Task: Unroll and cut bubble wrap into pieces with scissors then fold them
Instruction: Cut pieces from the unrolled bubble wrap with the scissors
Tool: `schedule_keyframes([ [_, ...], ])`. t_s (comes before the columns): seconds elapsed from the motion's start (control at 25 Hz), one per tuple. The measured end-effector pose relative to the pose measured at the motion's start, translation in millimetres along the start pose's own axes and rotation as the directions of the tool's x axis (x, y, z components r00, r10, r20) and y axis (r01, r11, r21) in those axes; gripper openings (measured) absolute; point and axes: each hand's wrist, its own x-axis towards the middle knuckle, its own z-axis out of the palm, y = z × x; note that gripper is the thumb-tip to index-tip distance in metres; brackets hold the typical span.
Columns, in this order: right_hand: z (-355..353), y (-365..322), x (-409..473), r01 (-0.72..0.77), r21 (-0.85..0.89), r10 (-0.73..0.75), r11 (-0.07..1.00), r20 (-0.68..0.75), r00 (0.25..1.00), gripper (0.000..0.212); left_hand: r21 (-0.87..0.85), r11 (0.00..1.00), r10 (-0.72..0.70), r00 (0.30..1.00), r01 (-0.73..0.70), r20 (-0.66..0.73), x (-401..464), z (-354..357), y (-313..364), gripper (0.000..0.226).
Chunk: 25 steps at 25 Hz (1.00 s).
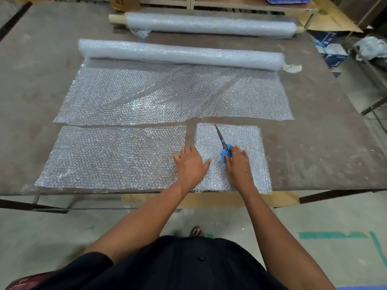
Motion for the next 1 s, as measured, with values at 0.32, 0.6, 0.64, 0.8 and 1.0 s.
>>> schedule_keyframes([
  [0.32, 0, -2, -7, -0.014, 0.074, 0.019, 0.997, -0.074, 0.997, 0.02, -0.367, 0.89, -0.205, 0.956, 0.271, 0.209, 28, -5, -3, 0.052],
  [0.6, -1, -12, -13, -0.048, -0.019, 0.044, 0.999, -0.174, 0.984, 0.023, -0.752, 0.503, -0.127, 0.897, 0.427, 0.424, 34, -11, 8, 0.052],
  [0.64, 0, -11, -12, -0.058, -0.029, 0.052, 0.998, -0.18, 0.982, 0.023, -0.779, 0.43, -0.149, 0.887, 0.456, 0.437, 33, -12, 13, 0.059],
  [0.8, 2, -14, -12, -0.086, -0.011, 0.083, 0.996, -0.193, 0.978, 0.024, -0.8, 0.191, -0.188, 0.821, 0.569, 0.539, 34, -16, 25, 0.087],
  [1.0, 0, -26, -9, -0.072, 0.181, 0.107, 0.981, -0.195, 0.975, 0.03, -0.761, 0.197, 0.038, 0.771, 0.618, 0.636, 33, -49, 38, 0.053],
])
